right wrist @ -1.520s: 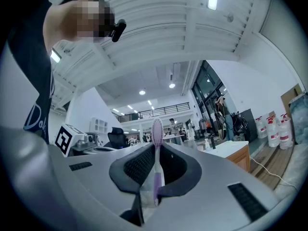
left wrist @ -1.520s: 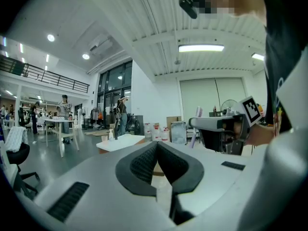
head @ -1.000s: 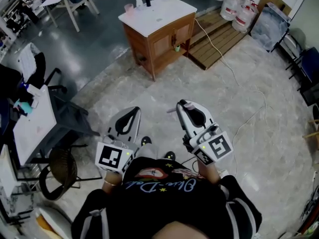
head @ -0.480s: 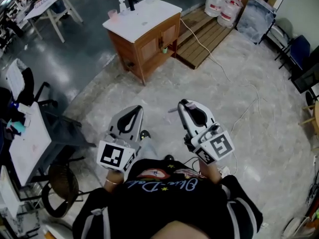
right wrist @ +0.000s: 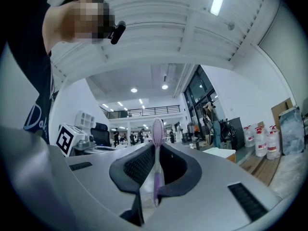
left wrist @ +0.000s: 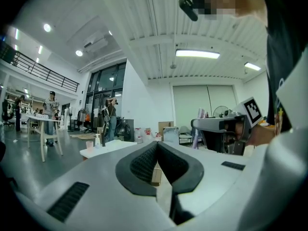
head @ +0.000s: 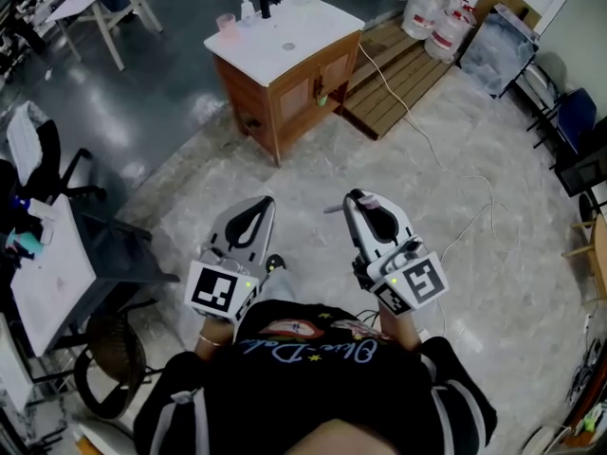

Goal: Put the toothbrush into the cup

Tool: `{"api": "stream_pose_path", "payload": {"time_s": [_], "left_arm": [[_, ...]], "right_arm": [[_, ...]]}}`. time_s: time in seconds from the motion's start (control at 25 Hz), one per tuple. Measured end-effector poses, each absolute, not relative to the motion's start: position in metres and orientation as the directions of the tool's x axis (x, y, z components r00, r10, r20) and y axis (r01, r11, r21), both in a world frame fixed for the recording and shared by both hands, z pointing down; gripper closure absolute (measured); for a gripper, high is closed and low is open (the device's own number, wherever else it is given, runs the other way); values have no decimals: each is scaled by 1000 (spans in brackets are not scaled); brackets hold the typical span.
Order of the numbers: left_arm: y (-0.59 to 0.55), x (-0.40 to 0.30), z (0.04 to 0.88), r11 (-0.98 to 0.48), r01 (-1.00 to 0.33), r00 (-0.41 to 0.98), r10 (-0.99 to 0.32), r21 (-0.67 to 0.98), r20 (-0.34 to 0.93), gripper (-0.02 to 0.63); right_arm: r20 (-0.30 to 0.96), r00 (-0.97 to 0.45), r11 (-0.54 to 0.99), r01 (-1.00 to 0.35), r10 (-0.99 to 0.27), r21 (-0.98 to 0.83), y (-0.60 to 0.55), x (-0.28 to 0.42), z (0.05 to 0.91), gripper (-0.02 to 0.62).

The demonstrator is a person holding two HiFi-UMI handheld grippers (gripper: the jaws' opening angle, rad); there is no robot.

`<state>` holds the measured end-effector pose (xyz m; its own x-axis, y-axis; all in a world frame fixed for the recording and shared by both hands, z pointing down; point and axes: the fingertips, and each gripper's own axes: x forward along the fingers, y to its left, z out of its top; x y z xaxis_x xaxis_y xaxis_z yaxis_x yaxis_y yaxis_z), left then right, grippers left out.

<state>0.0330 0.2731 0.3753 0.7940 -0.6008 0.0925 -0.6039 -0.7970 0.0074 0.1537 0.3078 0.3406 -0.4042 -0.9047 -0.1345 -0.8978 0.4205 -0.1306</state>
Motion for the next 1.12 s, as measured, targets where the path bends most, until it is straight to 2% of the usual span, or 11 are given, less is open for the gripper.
{"api": "stream_pose_path", "payload": {"time_s": [1.12], "left_arm": [[88, -78, 379, -721, -693, 721, -690, 19, 66, 607]], "right_arm": [[-115, -487, 496, -865, -866, -71, 116, 54, 328, 572]]}}
